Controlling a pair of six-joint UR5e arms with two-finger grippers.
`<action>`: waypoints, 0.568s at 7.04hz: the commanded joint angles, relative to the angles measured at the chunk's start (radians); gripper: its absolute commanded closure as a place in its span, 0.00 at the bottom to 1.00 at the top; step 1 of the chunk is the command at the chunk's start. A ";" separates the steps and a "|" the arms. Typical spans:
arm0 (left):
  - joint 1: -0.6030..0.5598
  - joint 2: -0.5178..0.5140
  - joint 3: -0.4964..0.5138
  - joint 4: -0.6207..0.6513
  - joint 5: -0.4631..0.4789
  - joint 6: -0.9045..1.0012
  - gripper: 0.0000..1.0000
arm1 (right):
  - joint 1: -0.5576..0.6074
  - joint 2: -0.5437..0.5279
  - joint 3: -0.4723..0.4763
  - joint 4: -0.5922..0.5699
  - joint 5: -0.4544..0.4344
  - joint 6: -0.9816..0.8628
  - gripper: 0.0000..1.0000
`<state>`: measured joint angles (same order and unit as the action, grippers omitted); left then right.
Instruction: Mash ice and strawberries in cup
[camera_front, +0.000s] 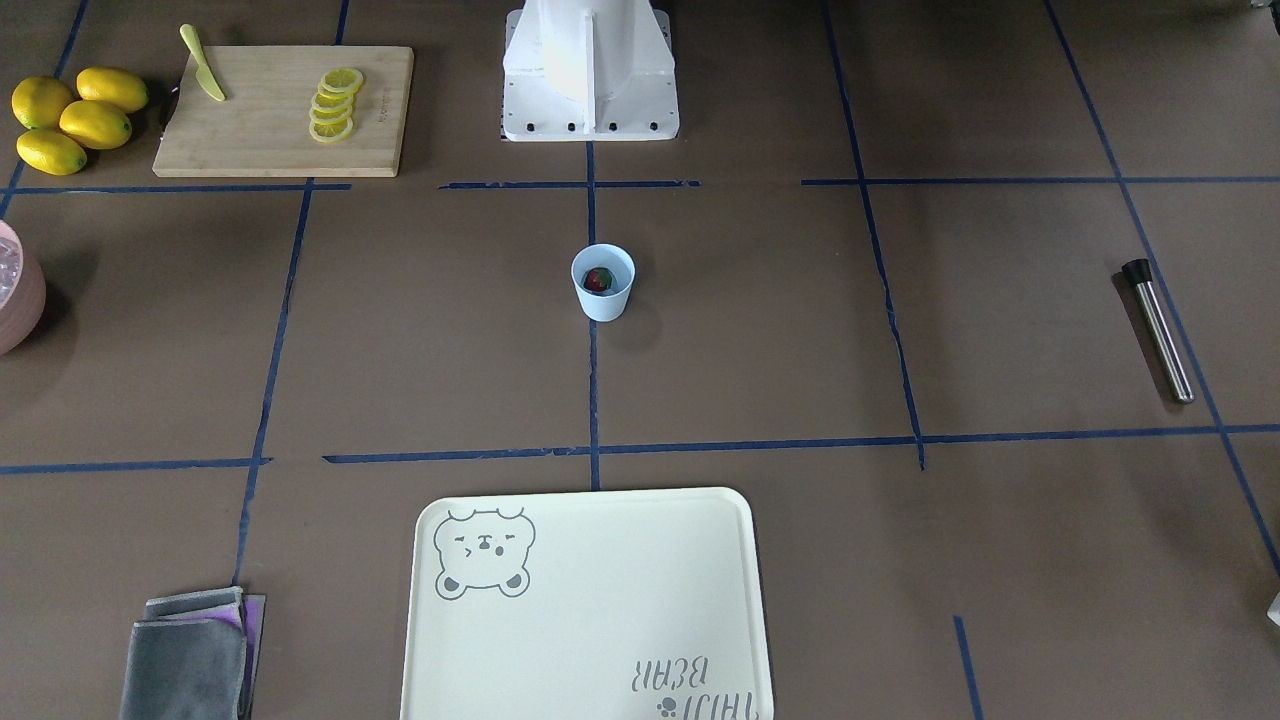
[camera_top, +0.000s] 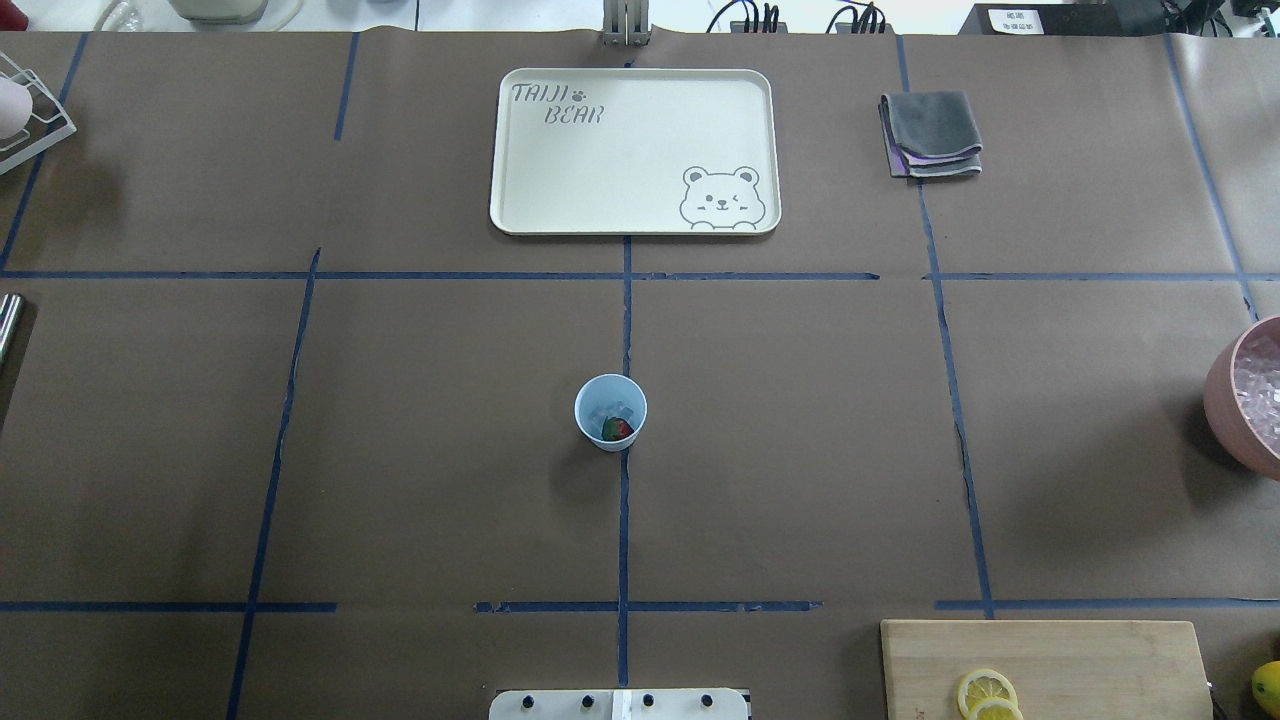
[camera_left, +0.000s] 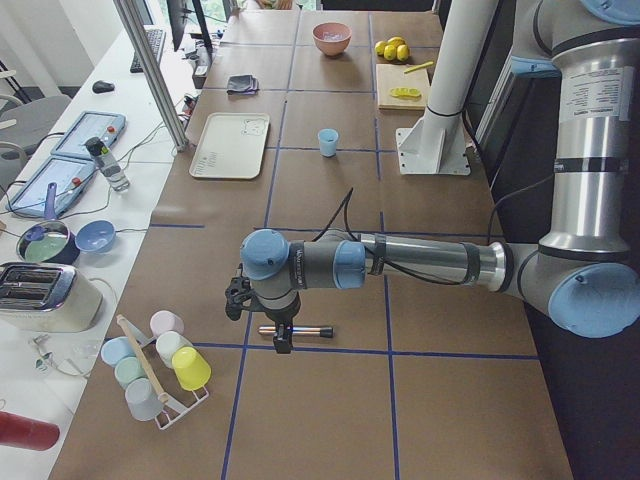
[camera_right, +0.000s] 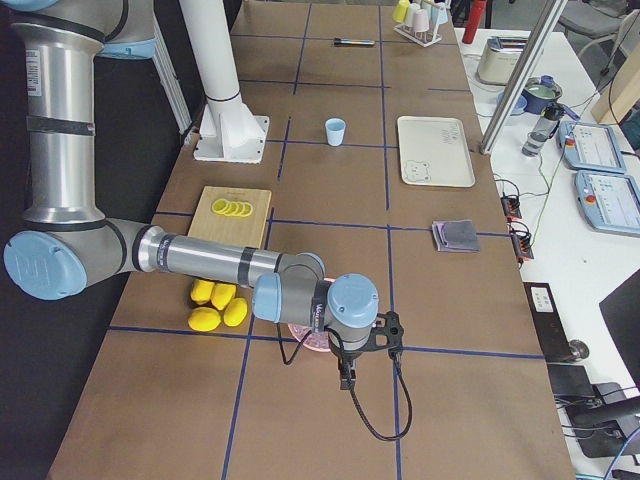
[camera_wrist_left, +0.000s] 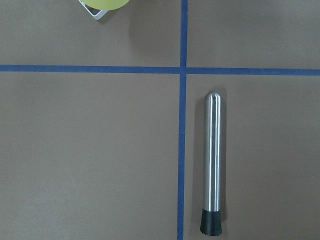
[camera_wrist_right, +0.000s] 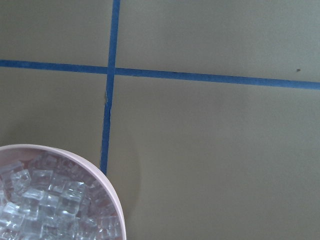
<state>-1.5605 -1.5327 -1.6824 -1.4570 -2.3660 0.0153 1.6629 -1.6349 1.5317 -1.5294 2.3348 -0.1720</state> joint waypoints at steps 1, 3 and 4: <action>0.000 -0.007 0.001 0.001 0.002 0.000 0.00 | 0.000 0.001 0.007 0.003 0.000 0.000 0.00; 0.000 -0.010 0.003 0.001 0.001 0.000 0.00 | 0.000 0.012 0.045 0.003 0.001 0.005 0.00; 0.000 -0.010 0.003 0.001 0.001 0.000 0.00 | -0.005 0.013 0.062 0.002 0.006 0.009 0.00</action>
<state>-1.5601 -1.5424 -1.6800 -1.4558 -2.3649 0.0153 1.6611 -1.6243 1.5715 -1.5268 2.3369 -0.1671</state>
